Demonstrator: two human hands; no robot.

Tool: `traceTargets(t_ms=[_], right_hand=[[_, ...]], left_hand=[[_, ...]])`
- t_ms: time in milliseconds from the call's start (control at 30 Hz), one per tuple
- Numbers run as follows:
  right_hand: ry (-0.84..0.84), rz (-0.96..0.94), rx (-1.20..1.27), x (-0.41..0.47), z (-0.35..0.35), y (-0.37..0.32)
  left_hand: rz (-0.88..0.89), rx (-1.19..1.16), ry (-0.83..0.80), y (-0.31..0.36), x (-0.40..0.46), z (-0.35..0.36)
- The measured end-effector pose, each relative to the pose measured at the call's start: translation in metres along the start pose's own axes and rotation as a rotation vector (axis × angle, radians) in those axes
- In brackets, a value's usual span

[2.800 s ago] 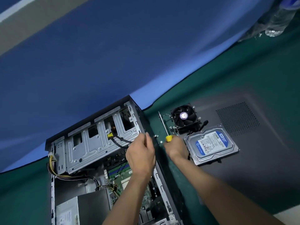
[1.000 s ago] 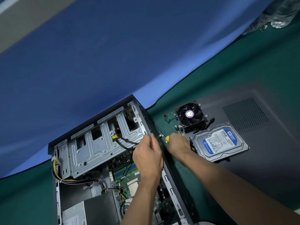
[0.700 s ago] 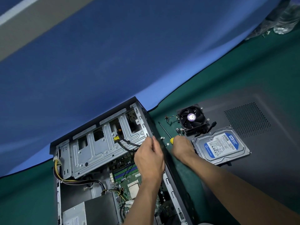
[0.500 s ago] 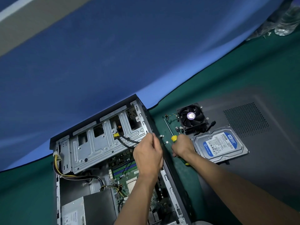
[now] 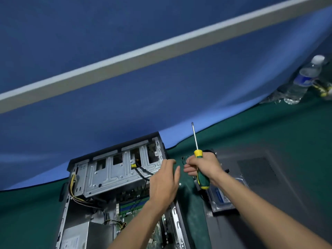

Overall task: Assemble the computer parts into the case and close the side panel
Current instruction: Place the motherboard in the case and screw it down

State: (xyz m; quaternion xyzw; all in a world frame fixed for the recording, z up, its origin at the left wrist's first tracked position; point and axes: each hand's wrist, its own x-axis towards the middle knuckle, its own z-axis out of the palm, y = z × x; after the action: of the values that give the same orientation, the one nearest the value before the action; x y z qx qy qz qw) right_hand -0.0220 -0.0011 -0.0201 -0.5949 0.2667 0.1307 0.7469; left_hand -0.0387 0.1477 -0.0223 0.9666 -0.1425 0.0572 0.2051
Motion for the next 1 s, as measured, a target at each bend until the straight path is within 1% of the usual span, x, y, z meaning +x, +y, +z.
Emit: traceTargets(t_ms=[100,200,267,433,533,600,733,867,900,933,1000], right_hand=[[-0.117,0.068,0.223,-0.014,0.002,-0.025],[-0.262,0.176,0.344,-0.025,0.010,-0.042],[-0.299,0.212,0.424,-0.030,0.017,-0.052],[-0.331,0.293,0.619,-0.039,0.031,-0.067],[-0.404,0.344,0.715,-0.043,0.042,-0.068],[-0.420,0.355,0.753,-0.047,0.048,-0.069],[-0.401,0.370,0.745,-0.054,0.056,-0.068],[-0.354,0.315,0.604,-0.060,0.059,-0.067],[-0.345,0.286,0.560,-0.062,0.060,-0.067],[-0.333,0.246,0.514,-0.063,0.061,-0.068],[-0.294,0.129,0.389,-0.065,0.064,-0.070]], left_hand=[[-0.008,-0.293,0.078,0.012,0.007,-0.021],[0.030,-0.442,0.113,0.026,0.017,-0.044],[0.037,-0.460,0.133,0.031,0.022,-0.058],[0.054,-0.487,0.197,0.031,0.028,-0.078],[-0.011,-0.505,0.268,0.031,0.027,-0.081],[-0.054,-0.517,0.293,0.030,0.026,-0.081],[-0.095,-0.489,0.353,0.027,0.023,-0.082],[-0.102,-0.484,0.366,0.023,0.021,-0.085],[-0.127,-0.532,0.357,0.023,0.021,-0.087],[-0.192,-0.636,0.347,0.024,0.022,-0.089],[-0.390,-0.932,0.344,0.023,0.027,-0.096]])
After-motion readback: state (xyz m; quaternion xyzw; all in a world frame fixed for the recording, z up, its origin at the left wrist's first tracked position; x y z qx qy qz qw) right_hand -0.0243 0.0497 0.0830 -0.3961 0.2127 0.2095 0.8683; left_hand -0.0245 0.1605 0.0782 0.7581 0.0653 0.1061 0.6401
